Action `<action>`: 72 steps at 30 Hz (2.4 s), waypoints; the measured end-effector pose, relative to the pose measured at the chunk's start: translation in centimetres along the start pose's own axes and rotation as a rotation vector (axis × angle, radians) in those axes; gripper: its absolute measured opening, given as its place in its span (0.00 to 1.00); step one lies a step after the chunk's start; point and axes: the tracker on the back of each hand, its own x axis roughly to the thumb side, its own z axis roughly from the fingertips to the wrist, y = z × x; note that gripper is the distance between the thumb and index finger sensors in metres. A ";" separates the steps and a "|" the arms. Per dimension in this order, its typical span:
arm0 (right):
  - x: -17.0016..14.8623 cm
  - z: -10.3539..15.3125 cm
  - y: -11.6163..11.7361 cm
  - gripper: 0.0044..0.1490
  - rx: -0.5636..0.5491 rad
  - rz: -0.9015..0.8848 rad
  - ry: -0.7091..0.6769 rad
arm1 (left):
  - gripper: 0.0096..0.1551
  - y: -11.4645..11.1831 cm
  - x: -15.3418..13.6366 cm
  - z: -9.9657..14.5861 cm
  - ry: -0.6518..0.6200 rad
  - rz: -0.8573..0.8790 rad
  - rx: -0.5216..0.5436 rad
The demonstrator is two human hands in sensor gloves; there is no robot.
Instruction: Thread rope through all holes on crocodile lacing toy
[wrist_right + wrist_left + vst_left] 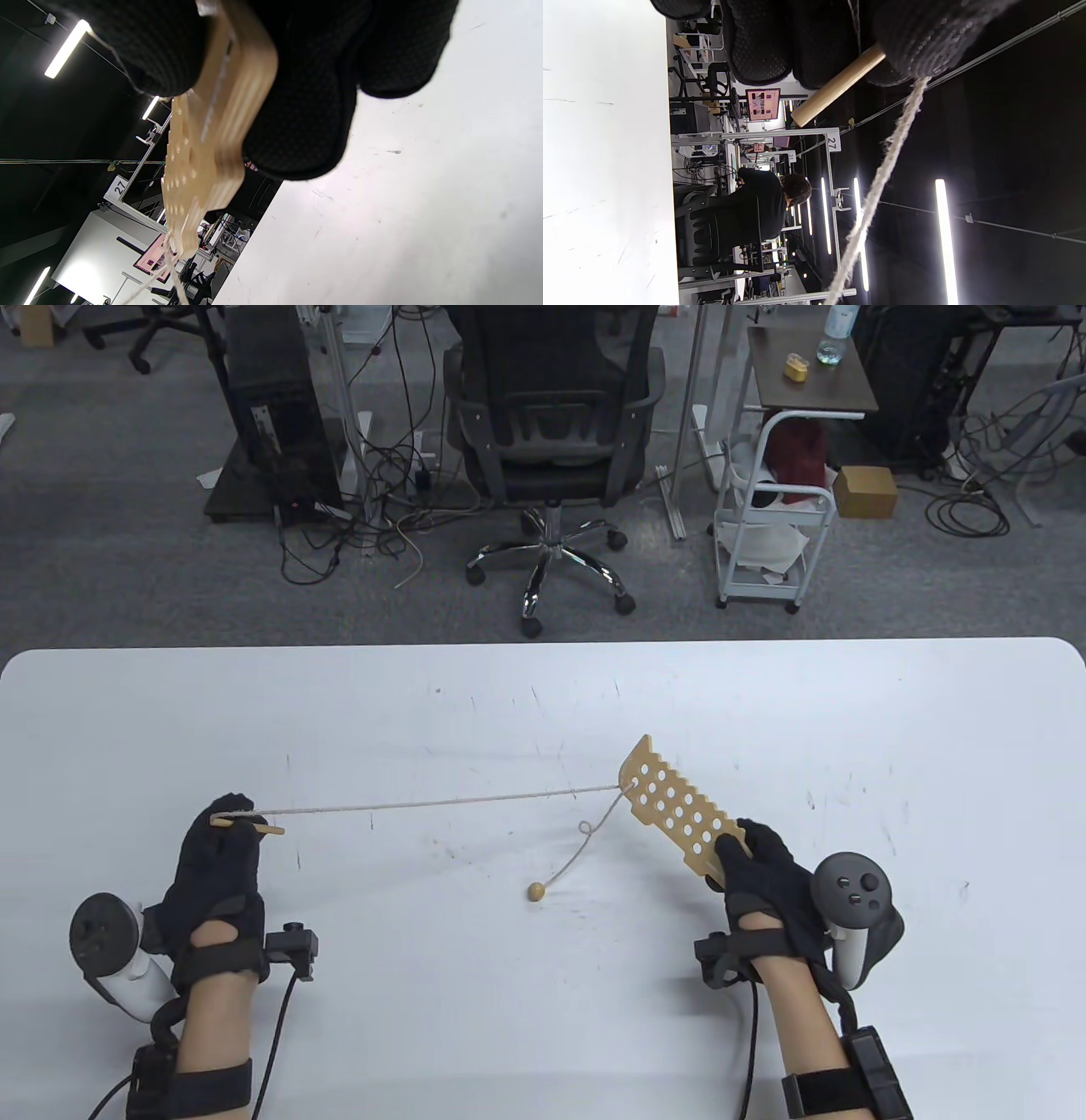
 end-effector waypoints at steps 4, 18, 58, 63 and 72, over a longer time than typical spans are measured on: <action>-0.1 0.0 -0.1 0.30 -0.009 0.005 0.014 | 0.25 0.3 -0.1 0.0 0.000 0.008 0.014; -0.3 0.0 -0.5 0.30 -0.039 -0.005 0.059 | 0.25 0.8 0.0 0.1 -0.009 0.024 0.057; 1.4 1.2 0.9 0.30 0.023 0.003 -0.055 | 0.31 -2.6 -0.5 -0.2 0.020 -0.111 -0.138; 1.9 1.6 1.2 0.30 0.037 0.003 -0.082 | 0.42 -3.3 -0.9 -0.1 0.028 -0.147 -0.178; 2.7 2.3 1.8 0.30 0.072 0.003 -0.132 | 0.35 -4.6 -1.2 0.0 0.027 -0.253 -0.238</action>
